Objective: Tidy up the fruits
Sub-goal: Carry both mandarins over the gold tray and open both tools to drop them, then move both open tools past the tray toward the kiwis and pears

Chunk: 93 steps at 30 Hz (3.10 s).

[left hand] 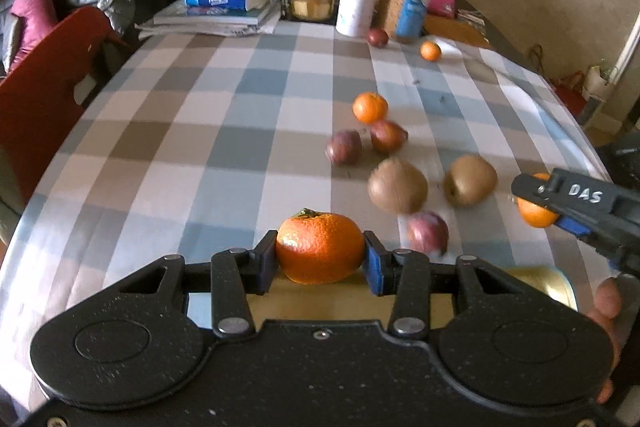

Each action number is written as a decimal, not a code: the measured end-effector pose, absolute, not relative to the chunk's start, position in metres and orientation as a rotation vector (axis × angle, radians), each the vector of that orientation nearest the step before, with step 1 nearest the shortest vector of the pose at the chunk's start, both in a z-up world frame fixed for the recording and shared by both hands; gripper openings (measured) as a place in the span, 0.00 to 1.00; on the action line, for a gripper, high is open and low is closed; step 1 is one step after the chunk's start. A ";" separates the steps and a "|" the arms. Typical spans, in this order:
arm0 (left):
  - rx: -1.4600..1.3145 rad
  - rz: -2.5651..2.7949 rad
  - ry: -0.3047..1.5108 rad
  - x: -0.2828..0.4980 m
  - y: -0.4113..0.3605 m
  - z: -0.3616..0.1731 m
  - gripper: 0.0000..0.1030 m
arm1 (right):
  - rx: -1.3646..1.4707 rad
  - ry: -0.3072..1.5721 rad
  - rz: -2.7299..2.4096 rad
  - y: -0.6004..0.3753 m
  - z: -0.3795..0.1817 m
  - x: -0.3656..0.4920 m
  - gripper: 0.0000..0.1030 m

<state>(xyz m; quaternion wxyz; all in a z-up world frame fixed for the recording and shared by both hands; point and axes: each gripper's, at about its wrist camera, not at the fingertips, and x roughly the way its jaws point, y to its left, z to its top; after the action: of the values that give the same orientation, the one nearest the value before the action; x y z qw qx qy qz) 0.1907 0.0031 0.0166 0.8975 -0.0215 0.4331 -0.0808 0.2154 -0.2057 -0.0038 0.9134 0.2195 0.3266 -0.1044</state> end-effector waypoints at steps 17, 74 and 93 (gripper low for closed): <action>0.002 -0.168 0.958 0.156 0.010 -0.011 0.50 | 0.355 0.697 -0.073 -0.178 -0.018 0.128 0.43; 0.016 -0.092 0.948 0.226 -0.008 0.003 0.51 | 0.360 0.771 -0.085 -0.192 -0.009 0.201 0.43; -0.046 -0.036 0.964 0.307 -0.033 -0.007 0.51 | 0.525 0.814 -0.361 -0.220 -0.020 0.304 0.43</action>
<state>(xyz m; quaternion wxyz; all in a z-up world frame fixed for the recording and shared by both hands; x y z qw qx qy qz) 0.3071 -0.0326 -0.0072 0.8857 -0.0220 0.4635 -0.0174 0.3036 -0.2198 -0.0202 0.8694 0.2507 0.3891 -0.1727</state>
